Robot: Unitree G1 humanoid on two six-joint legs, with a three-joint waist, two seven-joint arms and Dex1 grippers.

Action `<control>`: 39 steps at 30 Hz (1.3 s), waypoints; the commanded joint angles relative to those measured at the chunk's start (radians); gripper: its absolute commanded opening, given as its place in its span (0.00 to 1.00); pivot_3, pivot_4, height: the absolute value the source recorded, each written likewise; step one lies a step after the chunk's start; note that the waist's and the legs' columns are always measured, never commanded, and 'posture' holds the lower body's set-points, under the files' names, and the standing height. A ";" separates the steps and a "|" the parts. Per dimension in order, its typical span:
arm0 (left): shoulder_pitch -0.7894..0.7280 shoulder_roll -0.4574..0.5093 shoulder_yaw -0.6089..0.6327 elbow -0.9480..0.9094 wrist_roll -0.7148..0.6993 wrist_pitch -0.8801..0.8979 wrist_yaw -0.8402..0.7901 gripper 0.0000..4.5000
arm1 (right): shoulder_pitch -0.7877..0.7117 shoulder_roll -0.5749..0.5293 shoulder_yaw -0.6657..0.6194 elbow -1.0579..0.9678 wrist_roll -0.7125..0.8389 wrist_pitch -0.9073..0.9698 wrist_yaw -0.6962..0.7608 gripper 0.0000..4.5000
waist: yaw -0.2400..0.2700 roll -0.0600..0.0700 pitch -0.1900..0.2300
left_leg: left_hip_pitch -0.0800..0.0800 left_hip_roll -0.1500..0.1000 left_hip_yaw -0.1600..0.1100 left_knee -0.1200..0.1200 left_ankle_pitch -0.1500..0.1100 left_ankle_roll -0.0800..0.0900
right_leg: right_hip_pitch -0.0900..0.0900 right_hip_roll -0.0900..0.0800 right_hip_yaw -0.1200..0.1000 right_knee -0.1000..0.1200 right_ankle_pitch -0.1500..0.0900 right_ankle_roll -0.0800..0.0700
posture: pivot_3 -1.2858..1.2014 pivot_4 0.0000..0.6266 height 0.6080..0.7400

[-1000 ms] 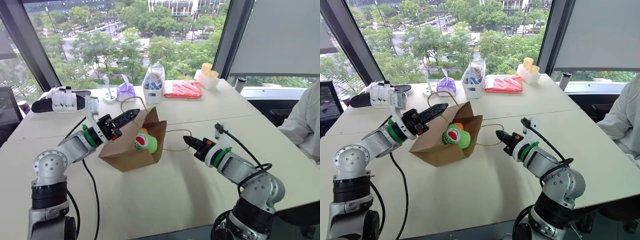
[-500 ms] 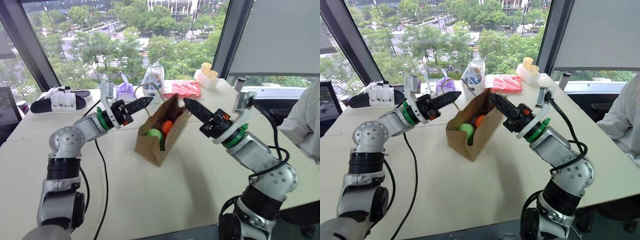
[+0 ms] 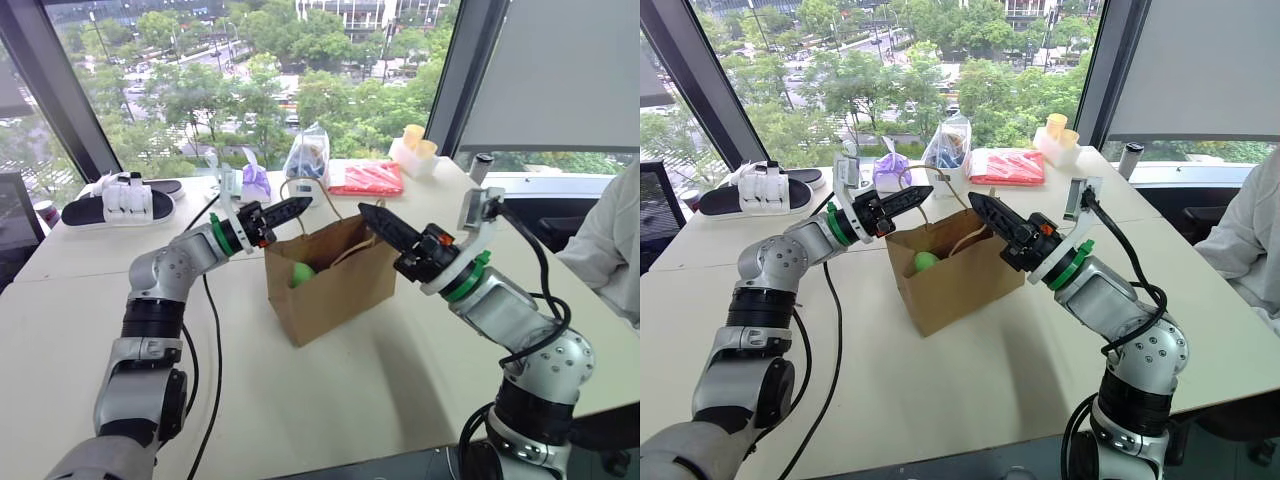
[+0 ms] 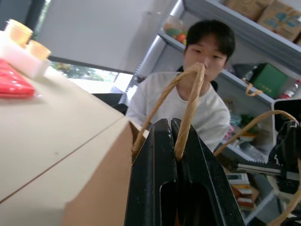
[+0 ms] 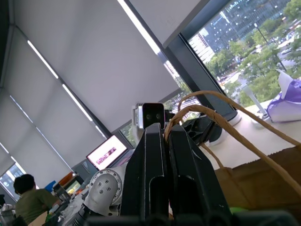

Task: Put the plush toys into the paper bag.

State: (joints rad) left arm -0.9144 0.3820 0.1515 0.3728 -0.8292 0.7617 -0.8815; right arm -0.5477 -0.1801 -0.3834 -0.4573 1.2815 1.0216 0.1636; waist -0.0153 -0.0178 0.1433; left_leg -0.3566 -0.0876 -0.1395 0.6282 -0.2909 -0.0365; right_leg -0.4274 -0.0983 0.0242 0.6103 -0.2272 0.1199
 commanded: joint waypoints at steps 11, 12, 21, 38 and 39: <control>0.082 -0.004 0.044 -0.153 -0.034 0.098 0.028 0.63 | 0.079 -0.104 0.070 0.000 -0.003 -0.126 -0.034 0.98 | 0.002 0.000 0.000 | 0.000 0.000 0.000 0.001 -0.003 0.006 | 0.000 0.000 0.000 0.000 0.000 0.000 | 0.52 0.24 1.00; 0.087 -0.004 0.054 -0.155 -0.034 0.097 0.036 0.74 | 0.086 -0.116 0.075 -0.006 -0.009 -0.129 -0.030 1.00 | 0.002 0.000 0.000 | 0.000 0.000 0.000 0.001 -0.003 0.006 | 0.000 0.000 0.000 0.000 0.000 0.000 | 0.52 0.24 1.00; 0.153 0.116 0.195 -0.237 -0.149 0.226 0.047 0.99 | 0.267 -0.277 0.118 -0.100 0.018 -0.108 0.114 1.00 | -0.002 0.000 0.000 | 0.000 0.000 0.000 0.001 -0.004 0.007 | 0.000 0.000 0.000 0.000 0.000 0.000 | 0.52 0.24 1.00; 0.528 0.237 0.139 -0.511 -0.020 0.116 0.102 1.00 | 0.243 -0.281 0.396 0.069 -0.339 -0.199 0.311 0.03 | 0.008 -0.001 0.000 | 0.001 0.000 -0.001 0.001 -0.004 0.008 | 0.004 0.001 0.000 -0.009 0.000 0.000 | 0.52 0.24 1.00; 0.552 0.221 0.102 -0.534 0.017 0.077 0.098 1.00 | 0.234 -0.274 0.399 0.079 -0.346 -0.199 0.316 0.03 | 0.008 -0.001 0.000 | 0.000 0.000 -0.001 0.001 -0.004 0.008 | 0.004 0.001 0.000 -0.009 0.000 0.000 | 0.52 0.24 1.00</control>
State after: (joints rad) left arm -0.3711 0.6079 0.2776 -0.1272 -0.8478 0.8960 -0.7920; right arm -0.2946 -0.4613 0.0183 -0.3709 0.9450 0.8420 0.4616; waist -0.0075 -0.0190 0.1433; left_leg -0.3563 -0.0871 -0.1403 0.6293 -0.2950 -0.0296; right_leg -0.4234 -0.0977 0.0240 0.6010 -0.2271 0.1198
